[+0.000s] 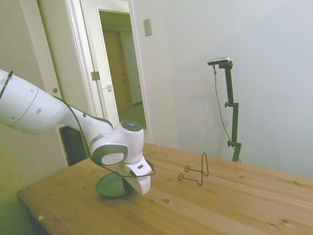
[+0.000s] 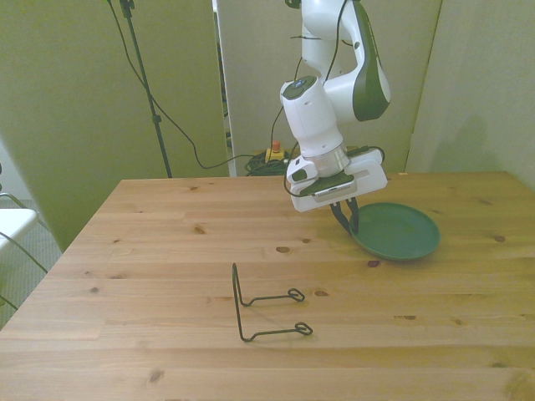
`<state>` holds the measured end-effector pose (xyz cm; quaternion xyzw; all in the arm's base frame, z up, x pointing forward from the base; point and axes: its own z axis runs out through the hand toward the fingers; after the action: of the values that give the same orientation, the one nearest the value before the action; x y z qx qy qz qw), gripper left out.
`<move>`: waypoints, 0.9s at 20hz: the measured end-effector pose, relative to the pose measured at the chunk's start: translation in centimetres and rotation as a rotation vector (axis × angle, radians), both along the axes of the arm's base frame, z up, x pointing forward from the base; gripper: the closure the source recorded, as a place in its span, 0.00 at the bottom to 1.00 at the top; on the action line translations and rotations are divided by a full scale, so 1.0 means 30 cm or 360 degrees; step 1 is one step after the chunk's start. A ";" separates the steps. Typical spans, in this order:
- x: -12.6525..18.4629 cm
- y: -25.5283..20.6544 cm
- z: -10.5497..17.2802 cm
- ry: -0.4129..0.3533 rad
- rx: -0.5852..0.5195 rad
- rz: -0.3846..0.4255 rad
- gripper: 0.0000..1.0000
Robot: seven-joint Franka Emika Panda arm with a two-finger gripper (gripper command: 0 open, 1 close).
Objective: Load the plate
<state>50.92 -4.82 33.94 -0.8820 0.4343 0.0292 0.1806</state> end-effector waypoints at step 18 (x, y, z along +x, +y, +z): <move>-0.060 0.015 0.339 0.0029 -0.0414 0.0127 1.00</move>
<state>49.13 -4.36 44.10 -0.9142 0.4007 -0.0122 0.0595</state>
